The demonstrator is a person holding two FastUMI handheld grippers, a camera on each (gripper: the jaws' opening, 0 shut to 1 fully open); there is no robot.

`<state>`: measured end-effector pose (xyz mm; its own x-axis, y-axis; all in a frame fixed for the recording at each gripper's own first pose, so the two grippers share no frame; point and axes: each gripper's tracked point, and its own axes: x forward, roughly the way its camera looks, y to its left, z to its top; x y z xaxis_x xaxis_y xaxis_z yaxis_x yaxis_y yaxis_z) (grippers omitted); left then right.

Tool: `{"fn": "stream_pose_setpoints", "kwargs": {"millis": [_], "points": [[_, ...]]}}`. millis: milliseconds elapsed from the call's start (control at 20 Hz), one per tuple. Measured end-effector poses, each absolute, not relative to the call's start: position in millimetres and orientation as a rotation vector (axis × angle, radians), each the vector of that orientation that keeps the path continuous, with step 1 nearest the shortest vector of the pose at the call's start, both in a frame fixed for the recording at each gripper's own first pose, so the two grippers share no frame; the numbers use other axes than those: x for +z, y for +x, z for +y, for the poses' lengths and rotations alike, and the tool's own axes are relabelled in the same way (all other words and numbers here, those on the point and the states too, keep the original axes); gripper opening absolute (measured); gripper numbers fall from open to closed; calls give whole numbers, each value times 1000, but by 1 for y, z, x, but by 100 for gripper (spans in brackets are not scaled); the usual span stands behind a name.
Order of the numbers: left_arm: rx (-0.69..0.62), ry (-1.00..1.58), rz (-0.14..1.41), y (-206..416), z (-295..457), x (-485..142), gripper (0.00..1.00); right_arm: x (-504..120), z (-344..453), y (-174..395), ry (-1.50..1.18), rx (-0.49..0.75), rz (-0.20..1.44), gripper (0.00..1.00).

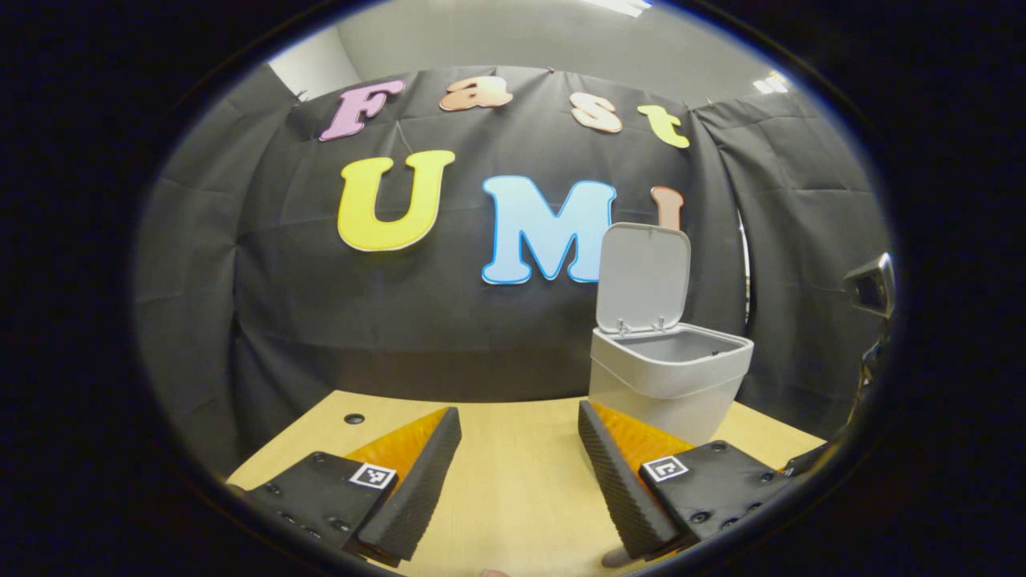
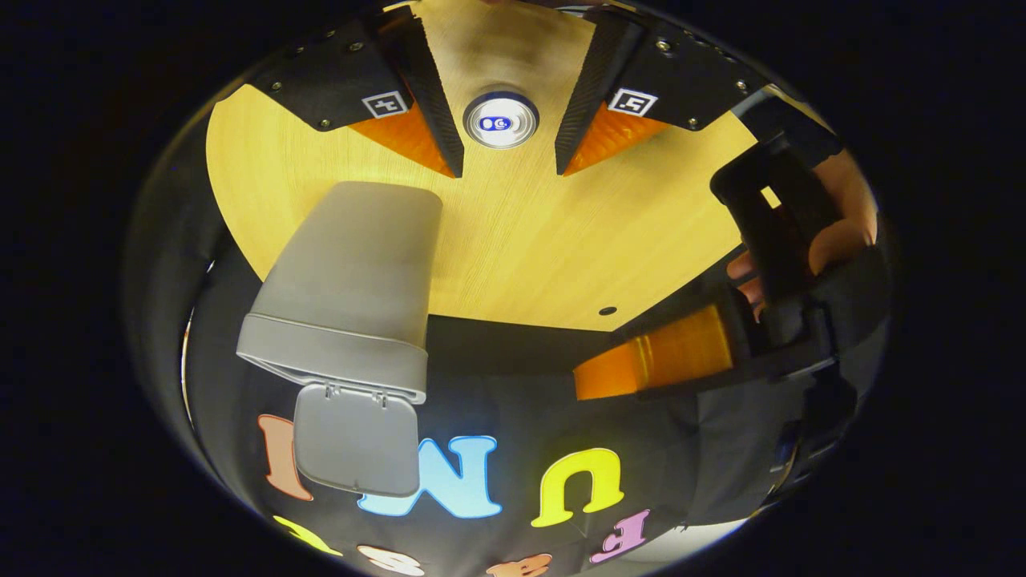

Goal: Press the lid of the desktop garbage bin to open it, pick up the crumpled paper on the desktop and throw it into the bin, then pick up the pop can on the desktop and drop it into the bin, and finally close the garbage bin lid.

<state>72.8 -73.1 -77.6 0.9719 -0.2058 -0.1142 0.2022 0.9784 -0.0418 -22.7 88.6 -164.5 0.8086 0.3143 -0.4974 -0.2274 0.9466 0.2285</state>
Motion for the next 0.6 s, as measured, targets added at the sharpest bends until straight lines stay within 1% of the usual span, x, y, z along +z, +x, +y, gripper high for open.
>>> {"fn": "stream_pose_setpoints", "kwargs": {"millis": [150,200,250,300,600], "points": [[-195,-29,122,67,-66,-79,100,-177,92,-17,163,289,603,76],[-191,-29,126,65,-63,-80,96,-179,91,-16,157,284,616,76],[-186,-29,127,63,-61,-80,96,-183,93,-16,149,283,625,76],[-181,-28,129,62,-57,-81,100,-185,94,-15,142,282,635,76],[-152,-35,145,55,-44,-87,100,-210,98,-13,88,276,700,76]]}}
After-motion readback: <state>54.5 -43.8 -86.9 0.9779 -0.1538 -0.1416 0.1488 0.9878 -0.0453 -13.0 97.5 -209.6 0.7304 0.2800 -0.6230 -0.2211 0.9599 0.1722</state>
